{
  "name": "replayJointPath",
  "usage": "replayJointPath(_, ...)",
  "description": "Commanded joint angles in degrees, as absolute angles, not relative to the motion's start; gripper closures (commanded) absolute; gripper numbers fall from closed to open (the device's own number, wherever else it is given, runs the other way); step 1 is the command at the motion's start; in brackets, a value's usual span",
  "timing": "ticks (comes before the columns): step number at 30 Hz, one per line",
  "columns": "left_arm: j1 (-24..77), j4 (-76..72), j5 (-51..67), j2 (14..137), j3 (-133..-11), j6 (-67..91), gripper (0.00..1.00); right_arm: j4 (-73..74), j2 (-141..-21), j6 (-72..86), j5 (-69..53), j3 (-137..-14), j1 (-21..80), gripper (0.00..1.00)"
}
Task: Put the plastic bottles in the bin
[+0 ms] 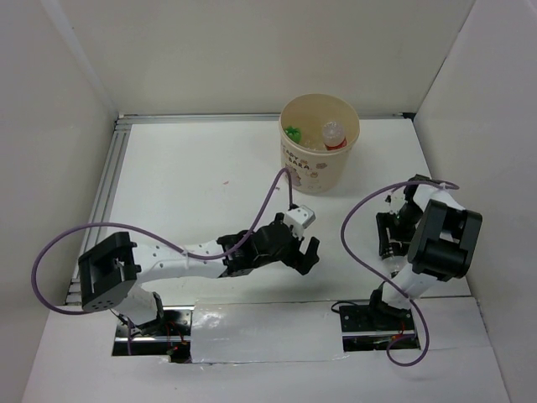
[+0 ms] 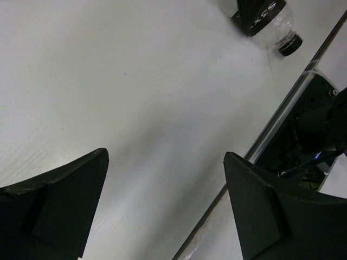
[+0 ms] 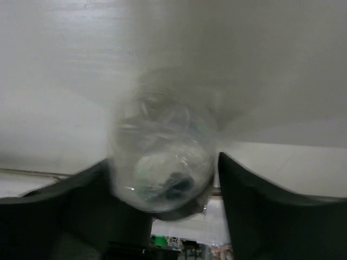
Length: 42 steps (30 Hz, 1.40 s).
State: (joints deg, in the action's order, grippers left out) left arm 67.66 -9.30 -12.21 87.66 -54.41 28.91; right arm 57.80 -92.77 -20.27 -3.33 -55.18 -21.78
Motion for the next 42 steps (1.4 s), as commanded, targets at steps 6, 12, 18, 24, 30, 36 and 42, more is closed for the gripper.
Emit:
replayJointPath(6,68.03,-9.85,-16.35,77.53,-48.61,29.71,0.0,59.23,-96.06,-22.49,-9.56,-60.71,-21.18,0.74)
replayJointPath(12,68.03,-7.82,-19.42,67.77,-44.22,30.76,0.0,68.02,-91.41,-31.02,-20.2,-91.1,-20.31,0.77)
replayJointPath(18,68.03,-7.21,-21.8,62.93,-41.31,30.76,0.0,54.35,-90.62,-26.74,-34.26,-114.94,-15.74,0.77)
replayJointPath(24,68.03,-7.73,-23.03,60.29,-40.17,31.29,0.0,14.24,-87.71,-10.23,-45.0,-105.48,-9.51,0.74)
replayJointPath(30,68.03,-7.73,-24.17,56.52,-37.62,32.43,0.0,10.11,-101.93,-1.86,-45.08,-116.61,-2.03,0.69)
replayJointPath(36,68.03,-7.12,-25.66,53.96,-36.39,32.43,0.0,10.89,-110.74,-0.17,-43.16,-122.96,0.87,0.44)
replayJointPath(42,68.03,-7.12,-26.28,53.35,-35.86,31.82,0.0,15.64,-109.43,-2.55,-43.68,-120.94,1.41,0.01)
